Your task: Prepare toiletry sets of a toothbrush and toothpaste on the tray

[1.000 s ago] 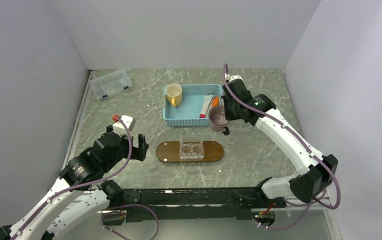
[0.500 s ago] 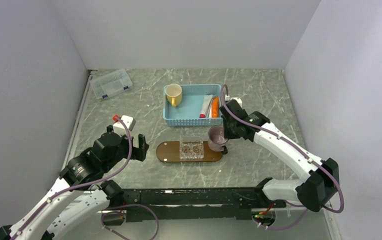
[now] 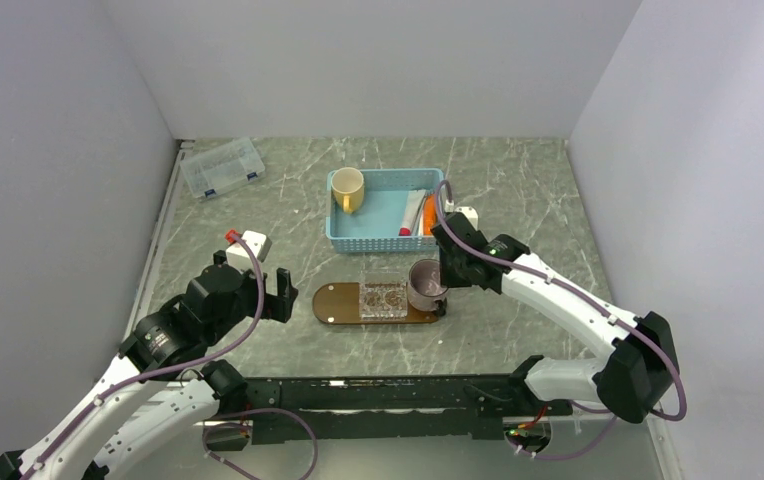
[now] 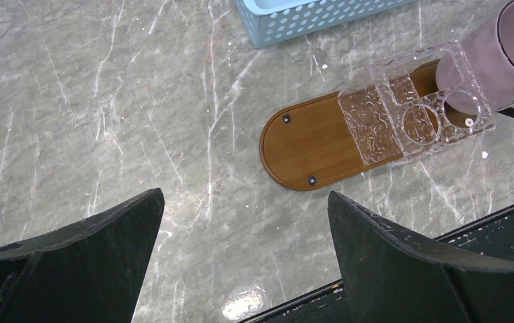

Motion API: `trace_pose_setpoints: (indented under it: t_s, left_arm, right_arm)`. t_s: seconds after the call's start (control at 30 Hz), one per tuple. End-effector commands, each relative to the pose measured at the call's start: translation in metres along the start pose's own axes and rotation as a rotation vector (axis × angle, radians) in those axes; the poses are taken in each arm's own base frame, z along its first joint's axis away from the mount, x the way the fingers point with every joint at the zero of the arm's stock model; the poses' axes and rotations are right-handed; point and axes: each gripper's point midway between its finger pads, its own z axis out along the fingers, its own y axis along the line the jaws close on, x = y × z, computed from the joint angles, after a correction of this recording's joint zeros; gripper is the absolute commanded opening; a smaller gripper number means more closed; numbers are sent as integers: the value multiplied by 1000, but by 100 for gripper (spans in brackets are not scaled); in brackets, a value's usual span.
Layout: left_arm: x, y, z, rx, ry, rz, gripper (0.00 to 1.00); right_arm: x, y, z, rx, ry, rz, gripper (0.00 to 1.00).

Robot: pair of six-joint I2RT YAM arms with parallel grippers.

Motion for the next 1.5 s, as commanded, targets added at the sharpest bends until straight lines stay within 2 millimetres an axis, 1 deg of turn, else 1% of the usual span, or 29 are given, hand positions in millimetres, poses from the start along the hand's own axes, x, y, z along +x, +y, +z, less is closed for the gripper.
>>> trace_pose_setpoints:
  t_s: [0.0, 0.47, 1.03, 1.23, 1.47]
  left_arm:
    - [-7, -4, -2, 23, -25, 4, 99]
    - [-6, -4, -1, 18, -21, 3, 99]
    - [-7, -3, -2, 16, -22, 3, 99]
    - [-7, -3, -2, 15, -24, 0, 99]
    - [-7, -3, -1, 14, -22, 2, 99]
  right_arm:
    - [-18, 12, -7, -58, -92, 61, 0]
    - [-3, 11, 2, -59, -69, 62, 0]
    - [1, 13, 6, -31, -72, 53, 0]
    - [0, 9, 7, -7, -90, 59, 1]
    - [2, 9, 8, -5, -87, 59, 8]
